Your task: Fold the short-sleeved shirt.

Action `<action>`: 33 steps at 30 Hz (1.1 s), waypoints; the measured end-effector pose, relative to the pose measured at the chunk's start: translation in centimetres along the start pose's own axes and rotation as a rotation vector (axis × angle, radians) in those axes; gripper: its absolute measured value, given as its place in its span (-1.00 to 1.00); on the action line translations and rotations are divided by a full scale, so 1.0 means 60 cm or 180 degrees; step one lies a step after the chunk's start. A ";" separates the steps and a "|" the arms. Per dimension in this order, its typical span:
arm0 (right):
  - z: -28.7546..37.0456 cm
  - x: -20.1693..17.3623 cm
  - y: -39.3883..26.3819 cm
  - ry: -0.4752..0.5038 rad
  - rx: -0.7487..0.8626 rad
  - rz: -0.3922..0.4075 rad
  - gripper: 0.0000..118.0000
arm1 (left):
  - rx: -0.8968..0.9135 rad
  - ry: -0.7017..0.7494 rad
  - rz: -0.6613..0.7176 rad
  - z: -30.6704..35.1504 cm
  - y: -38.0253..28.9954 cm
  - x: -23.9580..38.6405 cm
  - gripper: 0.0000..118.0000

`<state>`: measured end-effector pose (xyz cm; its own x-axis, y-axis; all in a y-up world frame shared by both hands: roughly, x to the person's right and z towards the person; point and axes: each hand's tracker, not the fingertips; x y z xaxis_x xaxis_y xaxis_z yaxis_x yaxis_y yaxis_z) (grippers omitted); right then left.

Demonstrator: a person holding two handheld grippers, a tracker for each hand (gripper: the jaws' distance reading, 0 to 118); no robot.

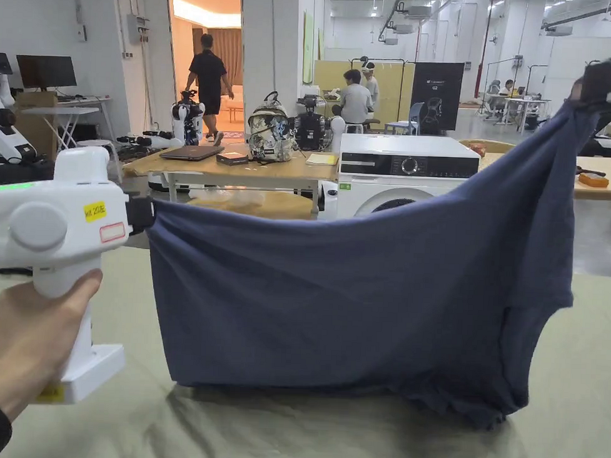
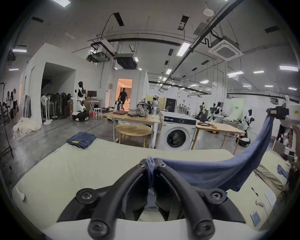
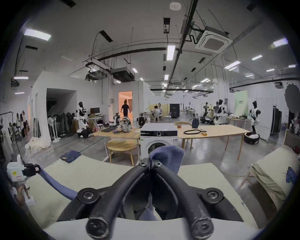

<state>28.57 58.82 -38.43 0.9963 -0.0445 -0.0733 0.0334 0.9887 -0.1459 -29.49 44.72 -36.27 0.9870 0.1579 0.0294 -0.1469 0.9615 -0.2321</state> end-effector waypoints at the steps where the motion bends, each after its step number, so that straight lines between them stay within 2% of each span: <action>1: 0.023 0.004 -0.012 0.0021 -0.0027 0.0025 -1.00 | 0.0011 -0.0032 0.0030 0.018 -0.010 -0.004 -0.99; 5: 0.135 0.015 -0.083 0.0158 0.0058 -0.0061 -1.00 | 0.0016 -0.0162 0.0087 0.107 -0.071 -0.002 -0.99; 6: 0.197 -0.008 -0.108 0.0139 0.0128 -0.0078 -1.00 | 0.0012 -0.0184 0.0101 0.128 -0.089 -0.005 -0.99; 9: 0.294 -0.006 -0.180 0.0194 0.0148 -0.0169 -1.00 | -0.0030 -0.0327 0.0281 0.207 -0.157 -0.025 -0.99; 13: 0.384 0.009 -0.291 0.0148 0.0029 -0.0244 -1.00 | -0.0171 -0.0187 0.0522 0.295 -0.264 -0.060 -0.99; 14: 0.391 0.026 -0.326 0.0193 -0.0070 -0.0323 -1.00 | -0.0229 -0.0112 0.0578 0.315 -0.294 -0.065 -0.99; 16: 0.424 0.026 -0.385 0.0091 -0.0206 -0.0427 -1.00 | -0.0352 -0.0151 0.0607 0.352 -0.349 -0.059 -0.99; 18: 0.446 0.019 -0.445 0.0077 -0.0349 -0.0495 -1.00 | -0.0524 0.0018 0.0613 0.374 -0.404 -0.057 -0.99; 23: 0.485 -0.008 -0.597 -0.0026 -0.0843 -0.0649 -1.00 | -0.1171 0.0092 0.0732 0.381 -0.541 -0.084 -0.99; 25: 0.487 -0.019 -0.647 -0.0147 -0.1102 -0.0670 -1.00 | -0.1292 0.0094 0.0782 0.379 -0.574 -0.093 -0.99; 28: 0.485 -0.020 -0.721 -0.0122 -0.1363 -0.0913 -0.99 | -0.1372 0.0176 0.0672 0.379 -0.589 -0.092 -0.96; 30: 0.482 -0.022 -0.753 -0.0222 -0.1443 -0.0865 -0.97 | -0.1496 0.0253 0.0602 0.373 -0.590 -0.096 -0.87; 31: 0.481 -0.019 -0.767 -0.0247 -0.1479 -0.0832 -0.81 | -0.1478 0.0297 0.0586 0.378 -0.582 -0.088 -0.68; 32: 0.479 -0.016 -0.776 -0.0291 -0.1560 -0.0715 -0.41 | -0.1417 0.0327 0.0558 0.383 -0.575 -0.088 -0.51; 33: 0.478 -0.014 -0.780 -0.0308 -0.1575 -0.0703 0.18 | -0.1356 0.0351 0.0522 0.388 -0.564 -0.087 -0.39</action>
<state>28.42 16.67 -3.22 0.9733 -0.2069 0.0993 0.2247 0.7712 -0.5956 -31.18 16.57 -5.96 0.9574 0.2530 -0.1391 -0.2845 0.7443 -0.6042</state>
